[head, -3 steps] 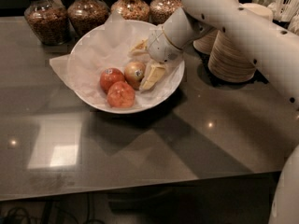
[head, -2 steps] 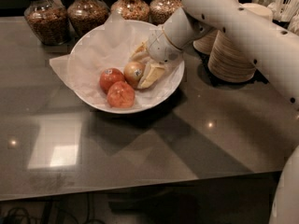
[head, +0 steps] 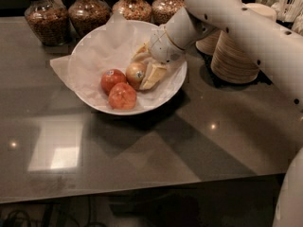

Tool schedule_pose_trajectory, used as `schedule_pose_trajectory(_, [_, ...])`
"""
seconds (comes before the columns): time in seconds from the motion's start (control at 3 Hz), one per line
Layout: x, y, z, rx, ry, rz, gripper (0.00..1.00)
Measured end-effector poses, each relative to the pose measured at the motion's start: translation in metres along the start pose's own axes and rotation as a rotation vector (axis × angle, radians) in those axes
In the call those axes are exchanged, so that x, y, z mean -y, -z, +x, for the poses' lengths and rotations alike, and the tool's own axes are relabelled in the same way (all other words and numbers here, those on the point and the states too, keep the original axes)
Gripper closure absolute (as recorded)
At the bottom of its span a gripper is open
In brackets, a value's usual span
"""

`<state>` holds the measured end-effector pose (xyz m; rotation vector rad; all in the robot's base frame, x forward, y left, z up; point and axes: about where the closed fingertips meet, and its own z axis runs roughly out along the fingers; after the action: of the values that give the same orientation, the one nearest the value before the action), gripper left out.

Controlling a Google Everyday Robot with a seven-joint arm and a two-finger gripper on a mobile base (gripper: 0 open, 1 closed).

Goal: Pick apple from white bowl

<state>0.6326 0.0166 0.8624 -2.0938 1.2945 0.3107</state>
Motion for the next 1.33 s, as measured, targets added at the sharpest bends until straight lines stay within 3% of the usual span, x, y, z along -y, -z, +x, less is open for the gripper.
schedule_pose_trajectory(0.67, [0.000,0.000,0.000,0.000,0.000,0.000,1.00])
schedule_pose_trajectory(1.0, [0.002,-0.001,-0.001,0.030,-0.006,0.003,1.00])
schedule_pose_trajectory(1.33, [0.008,0.010,-0.008,0.106,-0.007,0.045,1.00])
